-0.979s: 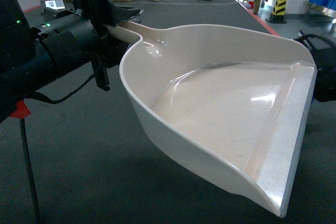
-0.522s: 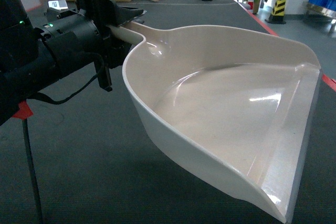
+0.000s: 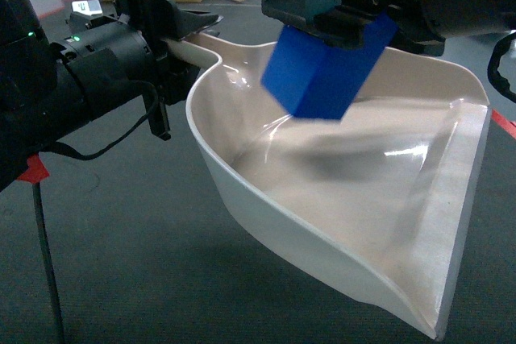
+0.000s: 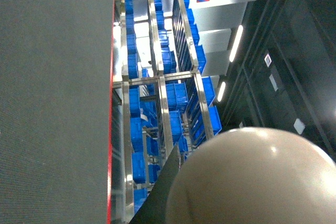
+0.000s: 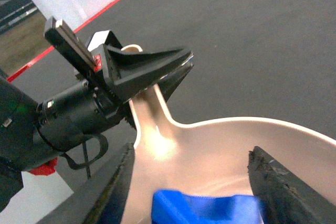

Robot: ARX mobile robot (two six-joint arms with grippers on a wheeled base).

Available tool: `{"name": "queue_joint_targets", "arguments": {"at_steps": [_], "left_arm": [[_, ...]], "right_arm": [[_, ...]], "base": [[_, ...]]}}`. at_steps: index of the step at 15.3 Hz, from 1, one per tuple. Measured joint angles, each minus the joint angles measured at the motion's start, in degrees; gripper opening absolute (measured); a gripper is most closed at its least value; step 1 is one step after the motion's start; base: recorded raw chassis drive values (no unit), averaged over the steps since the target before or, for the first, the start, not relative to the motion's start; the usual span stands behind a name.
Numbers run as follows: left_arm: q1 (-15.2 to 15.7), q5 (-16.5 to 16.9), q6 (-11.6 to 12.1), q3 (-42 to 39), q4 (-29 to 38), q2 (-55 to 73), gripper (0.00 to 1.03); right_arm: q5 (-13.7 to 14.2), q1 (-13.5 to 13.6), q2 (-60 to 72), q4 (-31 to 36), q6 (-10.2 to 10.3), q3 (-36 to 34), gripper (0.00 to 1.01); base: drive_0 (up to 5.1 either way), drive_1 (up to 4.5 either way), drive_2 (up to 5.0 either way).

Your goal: Place part in tray to right shelf

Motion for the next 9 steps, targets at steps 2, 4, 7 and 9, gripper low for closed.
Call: {"name": "queue_joint_targets", "arguments": {"at_steps": [2,4,7,9], "left_arm": [[0.0,-0.1,0.5,0.0,0.0,0.0,0.12],[0.0,-0.1,0.4,0.0,-0.1,0.0,0.12],[0.0,0.0,0.4,0.0,-0.1,0.0,0.12],[0.0,0.0,0.4,0.0,0.0,0.0,0.12]], "right_arm": [[2.3,-1.2,-4.5,1.1,1.5,-0.6,0.84],[2.1,-4.0,-15.0,0.6,2.4,-2.5,0.99],[16.4,-5.7,-29.0,14.8,-5.7,-14.3,0.98],[29.6,-5.8,-36.8,26.6,-15.9,-27.3,0.98]], "base": [[0.0,0.00,0.0],[0.0,0.00,0.0],[0.0,0.00,0.0],[0.0,0.00,0.0]]}}
